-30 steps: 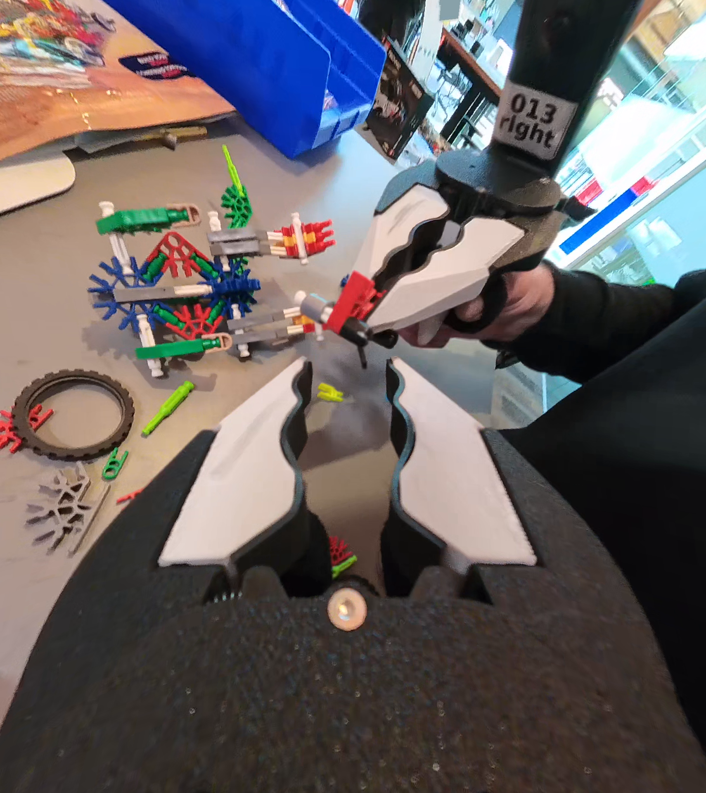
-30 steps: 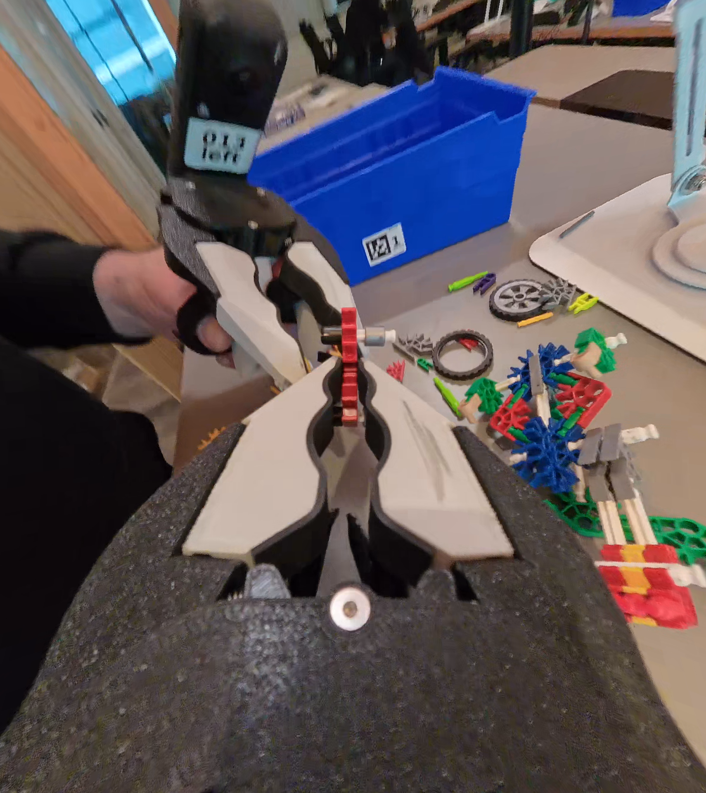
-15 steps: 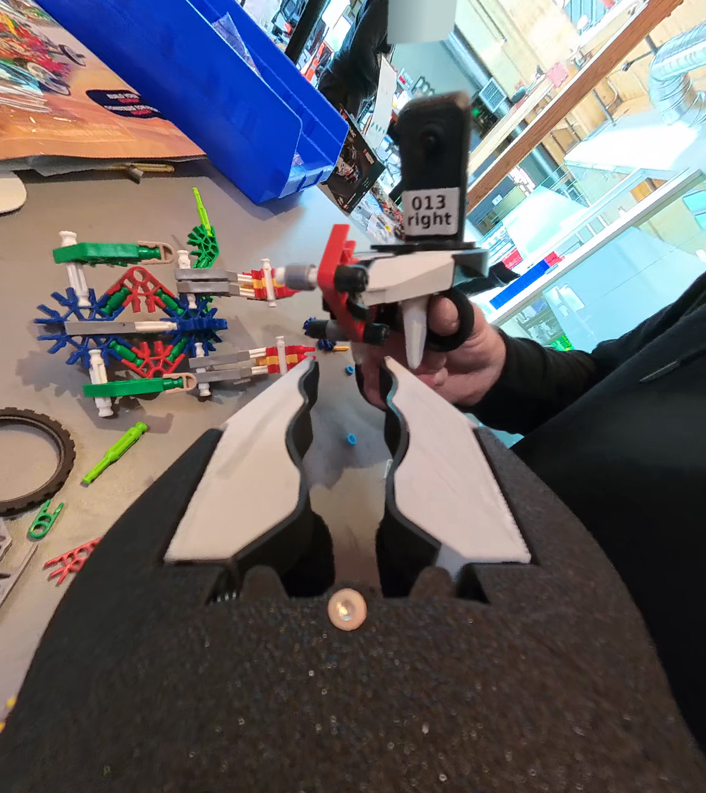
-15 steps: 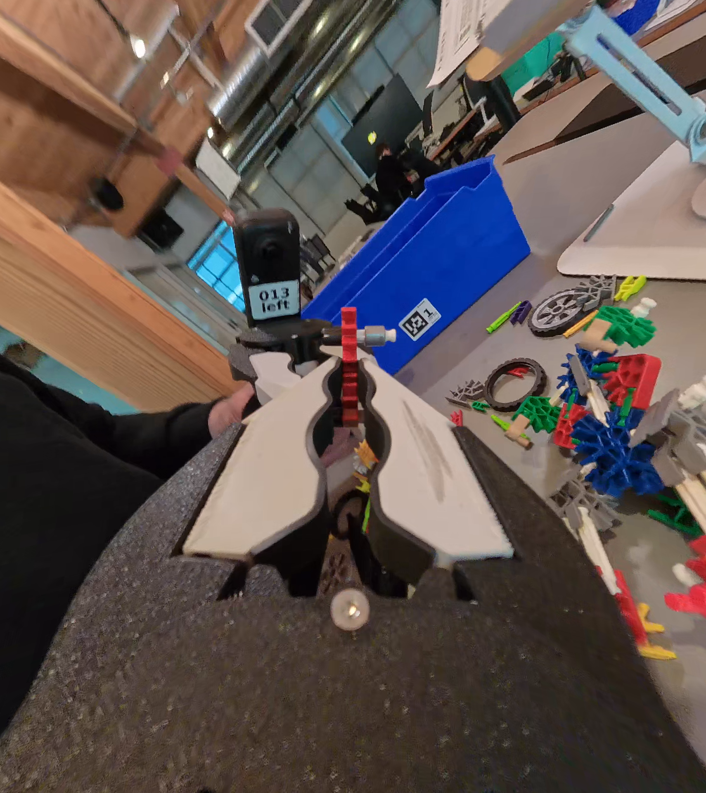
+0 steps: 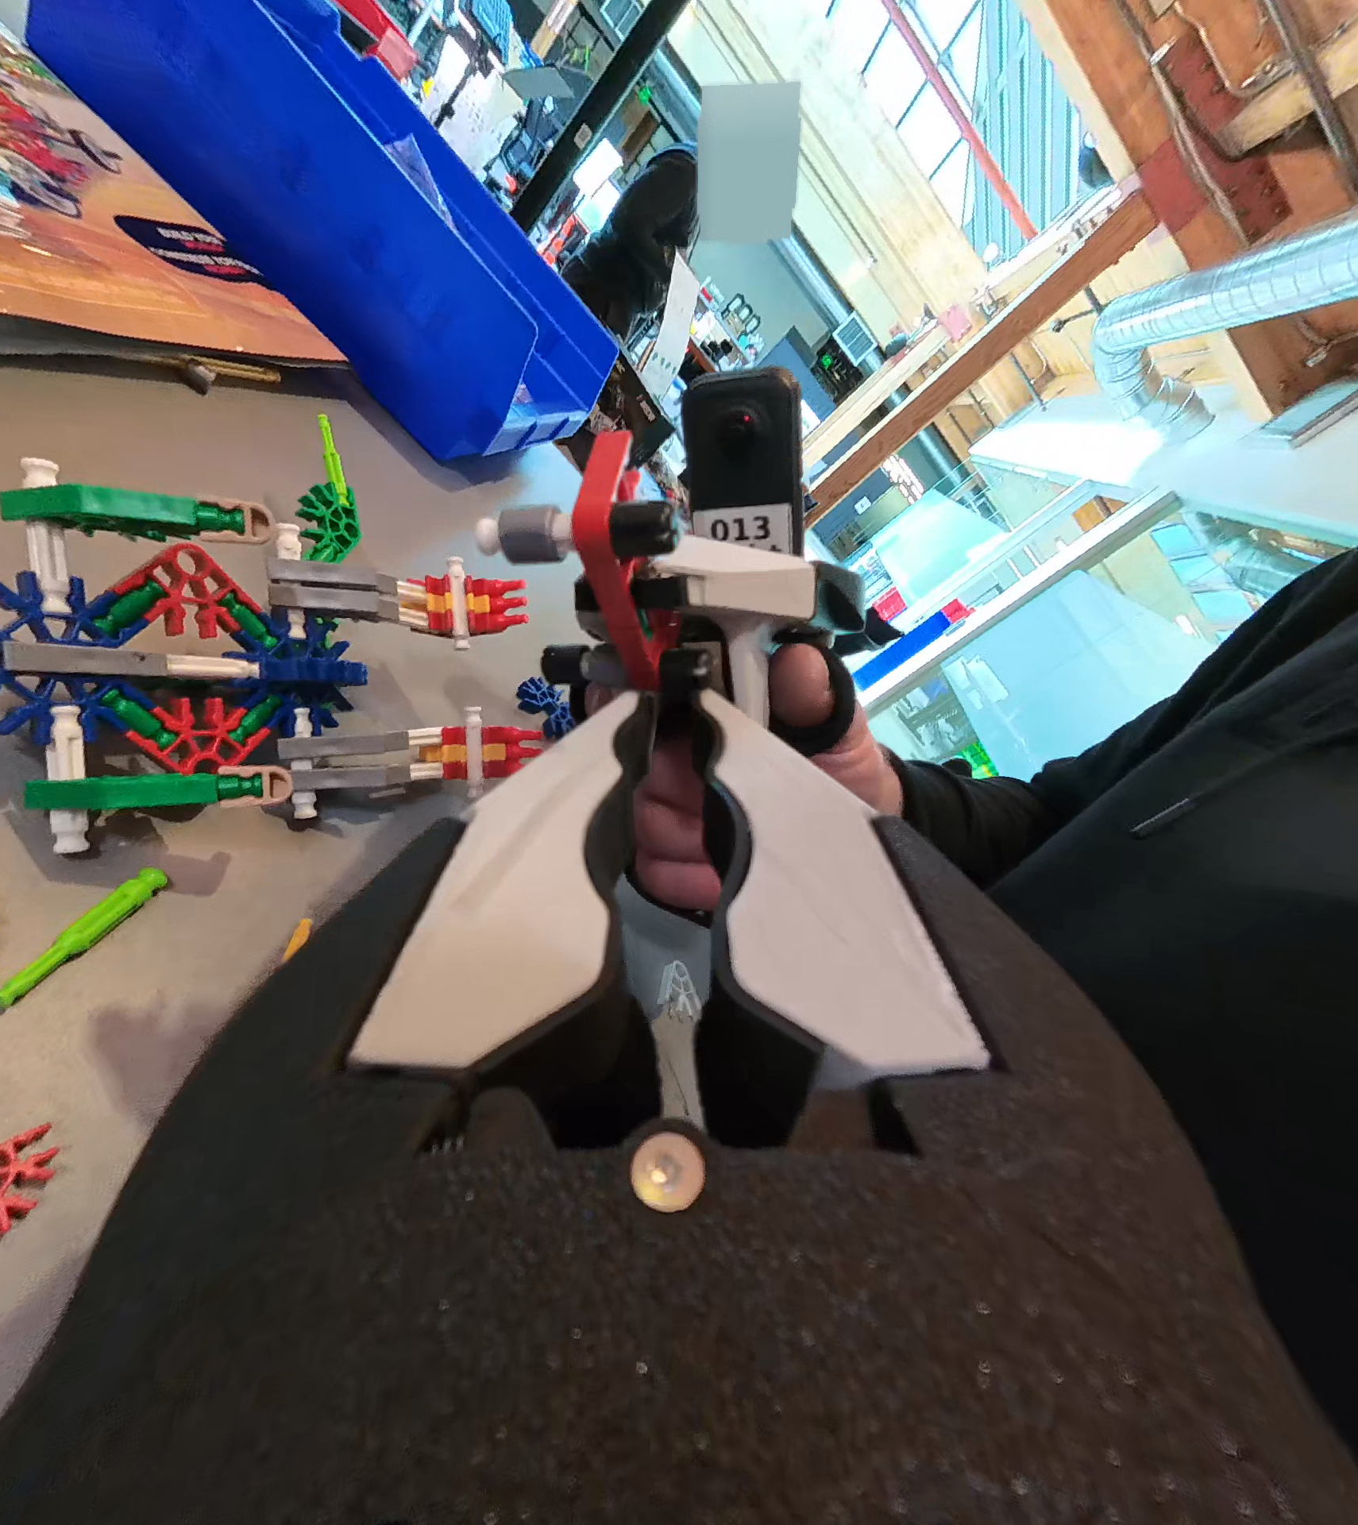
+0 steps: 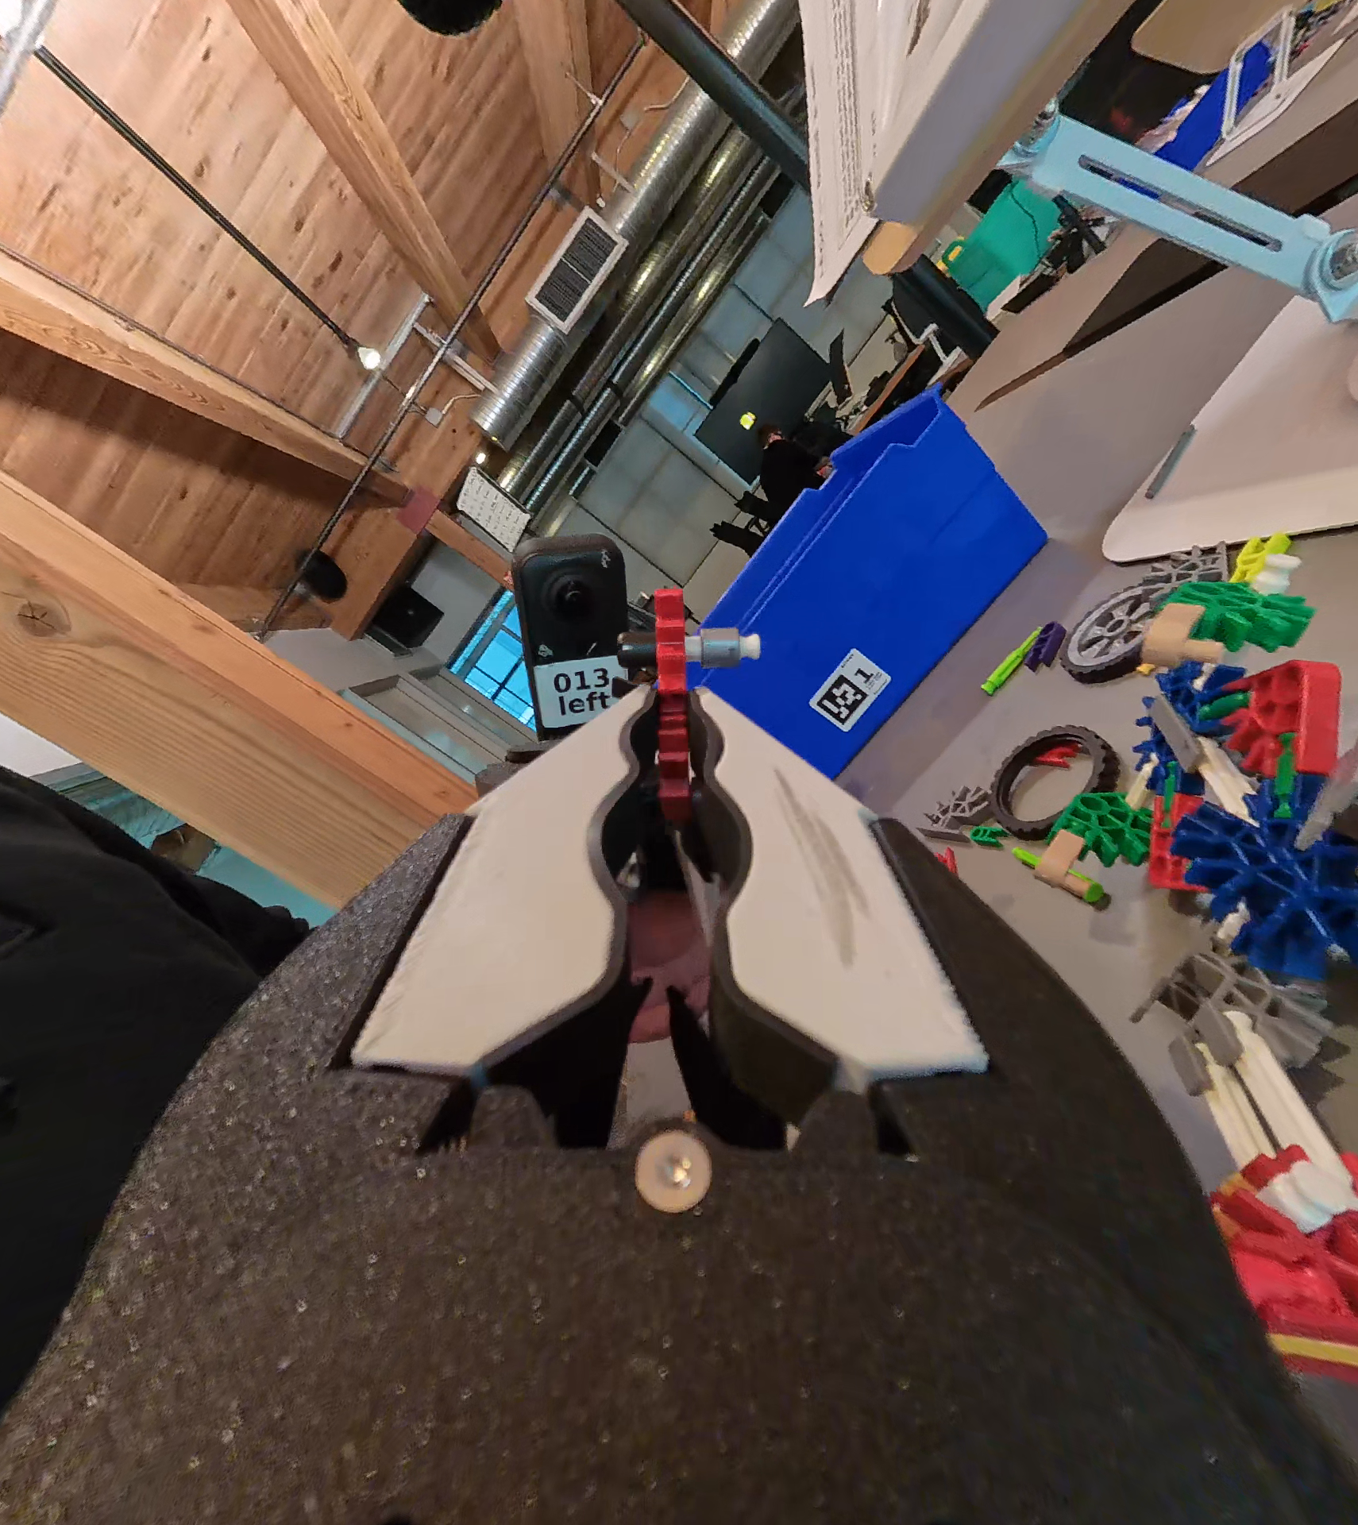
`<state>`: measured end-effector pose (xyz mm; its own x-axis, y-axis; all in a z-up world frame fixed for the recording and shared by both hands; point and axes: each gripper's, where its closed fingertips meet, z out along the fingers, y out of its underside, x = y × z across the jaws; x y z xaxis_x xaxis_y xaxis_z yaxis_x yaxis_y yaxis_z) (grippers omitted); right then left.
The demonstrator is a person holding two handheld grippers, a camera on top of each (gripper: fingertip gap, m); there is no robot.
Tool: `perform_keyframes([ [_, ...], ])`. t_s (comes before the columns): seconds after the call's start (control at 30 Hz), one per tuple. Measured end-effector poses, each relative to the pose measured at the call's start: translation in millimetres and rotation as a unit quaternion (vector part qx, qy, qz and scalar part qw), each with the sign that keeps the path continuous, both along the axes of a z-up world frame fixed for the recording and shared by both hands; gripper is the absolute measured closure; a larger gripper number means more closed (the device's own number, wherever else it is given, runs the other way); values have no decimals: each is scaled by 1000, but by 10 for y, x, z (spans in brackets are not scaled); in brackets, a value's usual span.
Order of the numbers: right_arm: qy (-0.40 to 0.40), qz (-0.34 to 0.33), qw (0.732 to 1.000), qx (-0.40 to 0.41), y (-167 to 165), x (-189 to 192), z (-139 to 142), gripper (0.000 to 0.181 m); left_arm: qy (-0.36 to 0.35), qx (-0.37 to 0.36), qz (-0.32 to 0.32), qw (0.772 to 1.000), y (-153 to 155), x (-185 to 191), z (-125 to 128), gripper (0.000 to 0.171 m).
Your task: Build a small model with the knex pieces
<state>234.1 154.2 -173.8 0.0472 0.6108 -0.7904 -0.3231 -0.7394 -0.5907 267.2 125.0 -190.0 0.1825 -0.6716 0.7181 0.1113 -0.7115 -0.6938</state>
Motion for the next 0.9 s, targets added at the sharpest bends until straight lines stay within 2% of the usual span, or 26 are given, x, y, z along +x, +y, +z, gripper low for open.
perform_keyframes([
  [0.17,2,0,1000,-7,-20,45,-24,176,-12,-7,10,1000,23,-69,7,171],
  [0.33,4,-2,1000,-18,-39,54,-36,176,-20,-18,24,999,49,-107,15,155],
  [0.5,-10,-15,1000,-15,-68,22,-79,176,-38,-41,4,998,-27,-37,9,136],
  [0.57,-13,-20,1000,-8,-89,3,-76,175,-41,-45,-1,998,-68,9,0,135],
  [0.8,-23,-18,1000,3,-144,10,-84,175,-76,-57,15,995,-90,-41,11,169],
  [0.9,-28,-14,1000,2,-172,47,-110,175,-76,-54,22,995,-72,-92,19,171],
])
